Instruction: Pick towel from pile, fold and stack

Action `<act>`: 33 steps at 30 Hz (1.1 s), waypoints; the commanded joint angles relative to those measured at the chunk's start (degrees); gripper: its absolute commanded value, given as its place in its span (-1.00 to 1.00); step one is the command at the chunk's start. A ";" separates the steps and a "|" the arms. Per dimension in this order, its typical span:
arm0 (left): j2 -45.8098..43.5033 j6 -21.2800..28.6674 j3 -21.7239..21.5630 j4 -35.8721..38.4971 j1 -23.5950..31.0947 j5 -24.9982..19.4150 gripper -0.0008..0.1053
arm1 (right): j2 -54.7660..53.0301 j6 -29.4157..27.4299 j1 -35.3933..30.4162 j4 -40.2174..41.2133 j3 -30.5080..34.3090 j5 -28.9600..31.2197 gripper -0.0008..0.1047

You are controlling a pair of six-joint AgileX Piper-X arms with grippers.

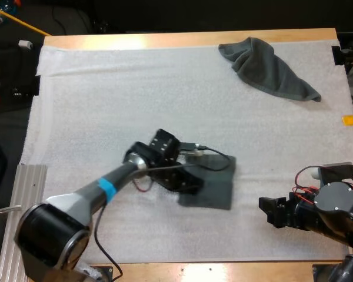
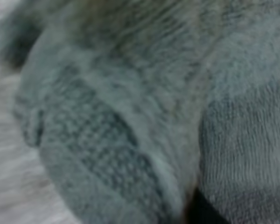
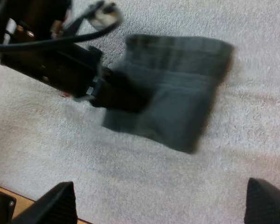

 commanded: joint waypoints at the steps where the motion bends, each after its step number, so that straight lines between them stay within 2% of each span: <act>1: -1.26 3.11 -0.16 3.68 2.09 -4.41 -0.98 | -0.18 0.28 0.22 0.10 -0.47 0.39 0.36; 7: -4.79 11.98 -0.16 11.58 12.84 -13.84 -0.98 | -0.18 0.28 0.22 0.10 -0.47 0.39 0.36; 14: -7.72 19.32 -0.16 17.03 27.06 -25.19 -0.98 | -0.18 0.28 0.22 0.10 -0.47 0.39 0.36; 16: -7.72 21.22 -0.16 17.64 30.50 -27.39 -0.98 | -0.18 0.28 0.22 0.10 -0.47 0.39 0.36; 19: -7.72 20.59 -0.16 17.40 34.93 -27.90 -0.98 | -0.18 0.28 0.22 0.10 -0.47 0.39 0.36; 24: -7.72 20.59 -0.16 15.68 38.53 -28.96 -0.98 | -0.18 0.28 0.22 0.10 -0.47 0.39 0.36; 28: -7.72 21.21 -0.16 14.41 38.93 -35.16 -0.98 | -0.18 0.28 0.22 0.10 -0.47 0.39 0.36; 33: -7.72 21.94 -0.16 13.16 38.93 -39.82 -0.98 | -0.18 0.28 0.22 0.10 -0.47 0.39 0.36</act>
